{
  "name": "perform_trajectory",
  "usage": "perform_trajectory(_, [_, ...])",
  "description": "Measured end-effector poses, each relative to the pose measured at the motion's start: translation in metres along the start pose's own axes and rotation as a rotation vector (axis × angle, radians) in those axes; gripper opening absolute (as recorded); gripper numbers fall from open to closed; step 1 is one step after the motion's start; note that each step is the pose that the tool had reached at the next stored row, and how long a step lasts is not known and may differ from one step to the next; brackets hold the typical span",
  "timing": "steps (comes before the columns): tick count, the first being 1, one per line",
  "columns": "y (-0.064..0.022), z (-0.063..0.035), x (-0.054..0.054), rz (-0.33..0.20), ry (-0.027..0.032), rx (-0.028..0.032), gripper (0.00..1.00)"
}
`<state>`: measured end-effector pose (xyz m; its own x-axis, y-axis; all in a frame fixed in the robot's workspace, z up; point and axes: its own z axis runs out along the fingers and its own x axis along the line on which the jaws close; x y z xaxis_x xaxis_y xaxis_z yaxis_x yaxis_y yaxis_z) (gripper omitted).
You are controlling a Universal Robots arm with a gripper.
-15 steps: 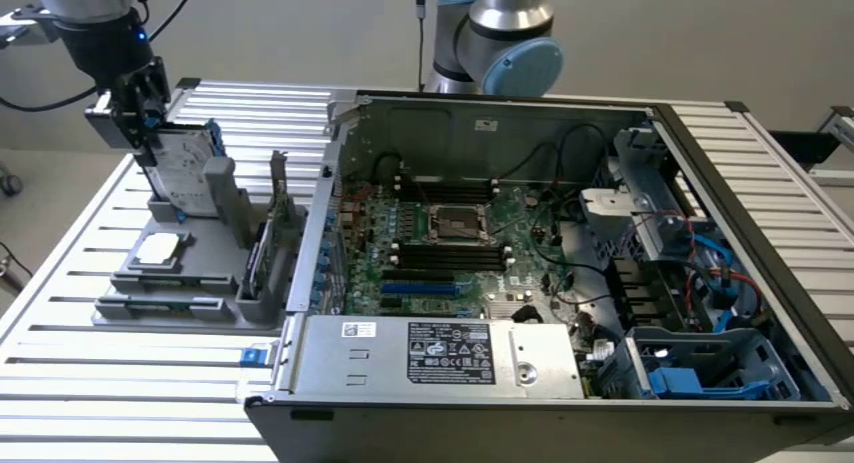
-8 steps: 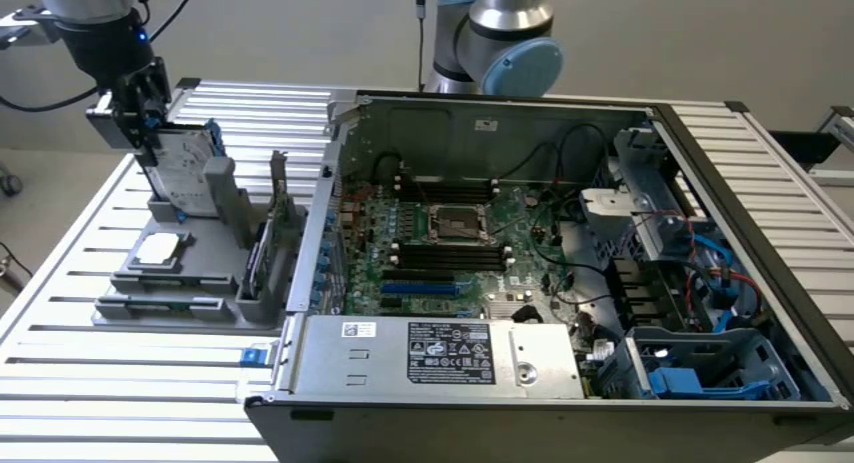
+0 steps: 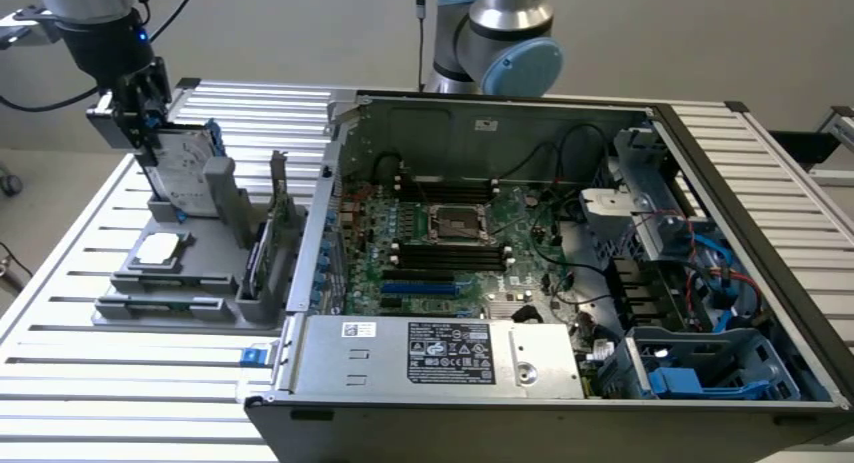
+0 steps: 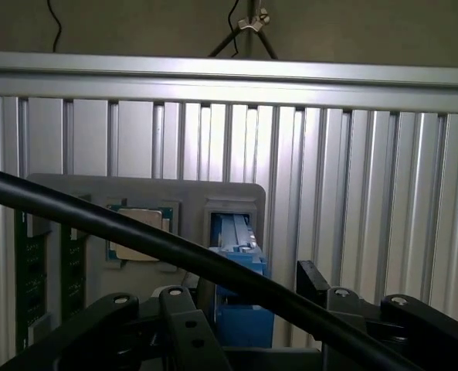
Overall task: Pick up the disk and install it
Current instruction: 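Pick up the disk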
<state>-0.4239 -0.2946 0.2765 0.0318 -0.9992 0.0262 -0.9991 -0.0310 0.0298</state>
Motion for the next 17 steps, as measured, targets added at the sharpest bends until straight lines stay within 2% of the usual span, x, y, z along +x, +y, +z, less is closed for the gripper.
perform_trajectory(3, [0.0,0.0,0.0,0.0,0.0,0.0,0.57])
perform_trajectory(4, [0.0,0.0001,0.0,0.0,0.0,0.0,0.51])
perform_trajectory(10, [0.0,0.0002,0.0,0.001,0.0001,0.0,0.51])
perform_trajectory(12, [0.0,0.0003,0.0,0.002,-0.0001,0.0,0.48])
perform_trajectory(13, [0.0,0.0003,0.0,0.002,-0.0001,0.0,0.41])
perform_trajectory(17, [0.0,0.0004,0.0,0.003,-0.0001,0.0001,0.41])
